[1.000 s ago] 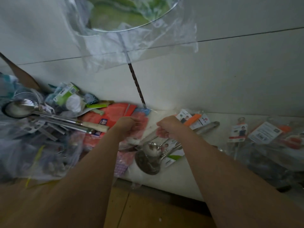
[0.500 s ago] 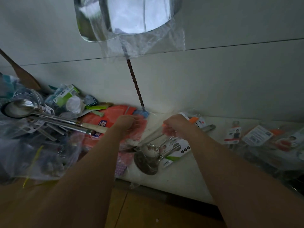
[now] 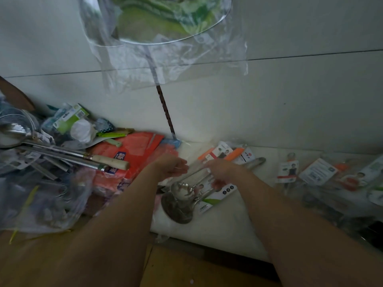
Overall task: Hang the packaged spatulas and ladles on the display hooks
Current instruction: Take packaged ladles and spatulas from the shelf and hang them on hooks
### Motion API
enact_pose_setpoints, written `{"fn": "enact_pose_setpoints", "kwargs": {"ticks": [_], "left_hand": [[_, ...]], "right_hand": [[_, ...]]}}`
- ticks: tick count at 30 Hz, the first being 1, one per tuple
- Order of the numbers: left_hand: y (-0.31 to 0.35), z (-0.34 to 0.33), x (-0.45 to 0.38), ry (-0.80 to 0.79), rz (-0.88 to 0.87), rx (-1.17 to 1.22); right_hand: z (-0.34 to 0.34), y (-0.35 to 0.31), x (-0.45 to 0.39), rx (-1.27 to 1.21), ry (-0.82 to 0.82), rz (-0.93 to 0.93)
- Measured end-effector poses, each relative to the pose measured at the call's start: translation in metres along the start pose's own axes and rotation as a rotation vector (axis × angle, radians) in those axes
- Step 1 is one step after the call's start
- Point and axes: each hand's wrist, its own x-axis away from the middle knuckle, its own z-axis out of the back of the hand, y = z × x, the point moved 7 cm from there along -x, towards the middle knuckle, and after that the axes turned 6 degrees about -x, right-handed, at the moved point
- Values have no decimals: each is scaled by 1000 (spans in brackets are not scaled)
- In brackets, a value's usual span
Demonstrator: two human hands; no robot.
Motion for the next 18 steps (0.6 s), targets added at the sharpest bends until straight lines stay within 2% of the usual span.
{"fn": "enact_pose_setpoints", "kwargs": {"ticks": [6, 11, 18], "left_hand": [[-12, -9, -10, -131, 50, -34], [-8, -5, -17, -31, -39, -164], [-3, -14, -20, -23, -65, -303]], "right_hand": [[-10, 13, -8, 310, -46, 8], [0, 19, -6, 577, -12, 52], [35, 35, 0, 647, 207, -66]]}}
